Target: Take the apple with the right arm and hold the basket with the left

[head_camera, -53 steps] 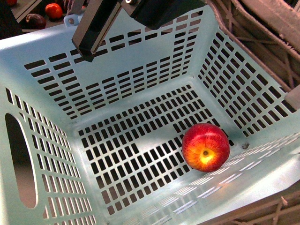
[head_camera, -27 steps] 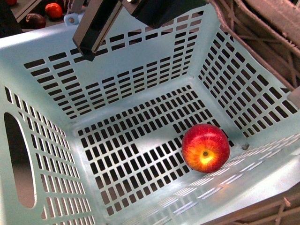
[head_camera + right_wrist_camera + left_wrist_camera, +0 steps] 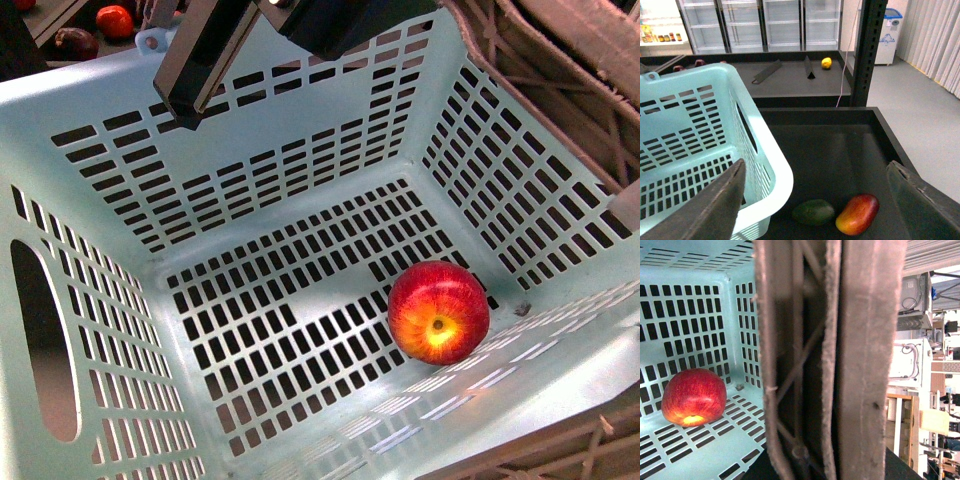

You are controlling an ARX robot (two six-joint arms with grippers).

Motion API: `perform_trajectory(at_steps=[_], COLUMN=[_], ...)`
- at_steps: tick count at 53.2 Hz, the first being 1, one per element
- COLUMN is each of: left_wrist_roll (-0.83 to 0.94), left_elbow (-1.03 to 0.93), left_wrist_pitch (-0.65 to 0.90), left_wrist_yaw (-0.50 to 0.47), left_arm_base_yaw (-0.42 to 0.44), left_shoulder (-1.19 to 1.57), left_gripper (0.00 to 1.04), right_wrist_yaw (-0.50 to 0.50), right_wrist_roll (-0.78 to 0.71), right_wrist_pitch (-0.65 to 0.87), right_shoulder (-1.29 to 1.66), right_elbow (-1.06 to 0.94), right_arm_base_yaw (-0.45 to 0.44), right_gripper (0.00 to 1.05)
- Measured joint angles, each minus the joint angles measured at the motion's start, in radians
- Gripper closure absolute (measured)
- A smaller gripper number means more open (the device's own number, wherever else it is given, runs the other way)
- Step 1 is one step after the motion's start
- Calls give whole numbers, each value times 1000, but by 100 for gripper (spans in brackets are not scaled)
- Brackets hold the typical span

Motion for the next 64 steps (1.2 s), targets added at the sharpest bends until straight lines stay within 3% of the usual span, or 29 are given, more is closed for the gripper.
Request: perform_trajectory(at_steps=[5, 20, 24, 27, 31, 45, 64], left_wrist_roll=[0, -2, -73, -210, -286, -396, -457], left_elbow=[0, 0, -20, -45, -81, -134, -177], left_wrist_pitch=[0, 2, 102, 192, 198, 177, 182], left_wrist_yaw=[0, -6, -149, -420, -517, -478, -394], left_arm_base_yaw=[0, -1, -7, 19, 74, 303, 471], left_shoulder=[0, 0, 0, -6, -17, -9, 106], left_gripper=[89, 89, 89, 89, 89, 89, 89], right_wrist_yaw=[0, 0, 0, 2, 1, 1, 1], right_wrist_roll=[0, 0, 0, 0, 0, 0, 0], right_wrist_pitch=[0, 0, 0, 0, 0, 0, 0], right_shoulder=[0, 0, 0, -1, -1, -1, -1], right_elbow=[0, 0, 0, 0, 0, 0, 0], right_arm_base_yaw=[0, 0, 0, 0, 0, 0, 0], right_gripper=[7, 9, 9, 9, 9, 9, 9])
